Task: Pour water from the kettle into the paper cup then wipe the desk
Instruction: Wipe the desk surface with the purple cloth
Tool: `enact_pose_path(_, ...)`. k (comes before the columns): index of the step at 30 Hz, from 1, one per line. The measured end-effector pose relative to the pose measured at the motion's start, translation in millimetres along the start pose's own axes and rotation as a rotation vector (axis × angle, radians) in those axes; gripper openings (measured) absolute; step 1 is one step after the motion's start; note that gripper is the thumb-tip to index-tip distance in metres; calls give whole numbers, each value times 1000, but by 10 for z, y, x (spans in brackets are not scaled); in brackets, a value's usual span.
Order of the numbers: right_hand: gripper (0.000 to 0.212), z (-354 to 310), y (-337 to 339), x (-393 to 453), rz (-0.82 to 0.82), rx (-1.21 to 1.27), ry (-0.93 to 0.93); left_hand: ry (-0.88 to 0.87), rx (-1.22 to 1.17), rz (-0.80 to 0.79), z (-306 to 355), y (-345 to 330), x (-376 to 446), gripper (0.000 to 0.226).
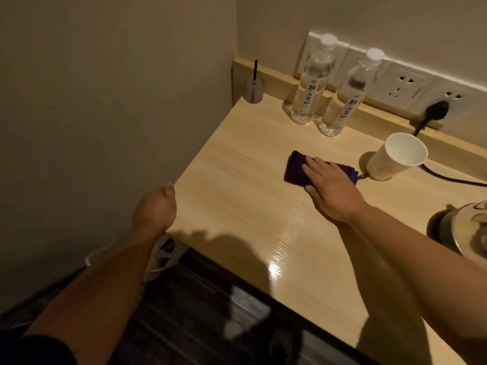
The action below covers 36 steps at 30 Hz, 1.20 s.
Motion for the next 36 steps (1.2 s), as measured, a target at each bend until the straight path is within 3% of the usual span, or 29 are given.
enact_pose_path(7,52,-1038,-533,-1861,-104,100,68,2,29,-42,15,3,-63,70)
enact_pose_path(13,48,-1483,-685,-2525,-143,205,19,26,65,-49,6,-7,-95,70)
enact_pose_path(15,46,-1519,-543,-2649,-125,552,-71,-37,106,34,87,3,-164,65)
enact_pose_path(19,35,-1307,-316,-2736,-102,1797,-522,-268,212,20,577,-297,-505,62)
enact_pose_path(21,33,-1091,-125,-2709,-3,2005,-679,-300,293,-13,739,-468,-612,64)
enact_pose_path(24,34,-458,370,-2587,225,1726,-709,-283,349,6,748,-524,-606,65)
enact_pose_path(28,39,235,840,-2010,267,702,-486,-283,340,26,750,-527,-598,63)
enact_pose_path(30,47,399,724,-1582,204,357,-345,-285,344,35,768,-526,-607,62)
enact_pose_path(33,51,501,272,-1149,-13,76,-270,-285,351,46,775,-507,-613,60)
enact_pose_path(36,49,522,95,-1080,20,0,-253,-290,356,54,771,-523,-599,60)
Point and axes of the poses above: each hand's wrist, its own x-axis towards the middle knuckle, its own y-axis out of the back of the hand, z = x × y, the point moved 7 cm from there along x, towards the middle knuckle, and after that the axes turned 5 degrees about -z, right-handed, at the moved point
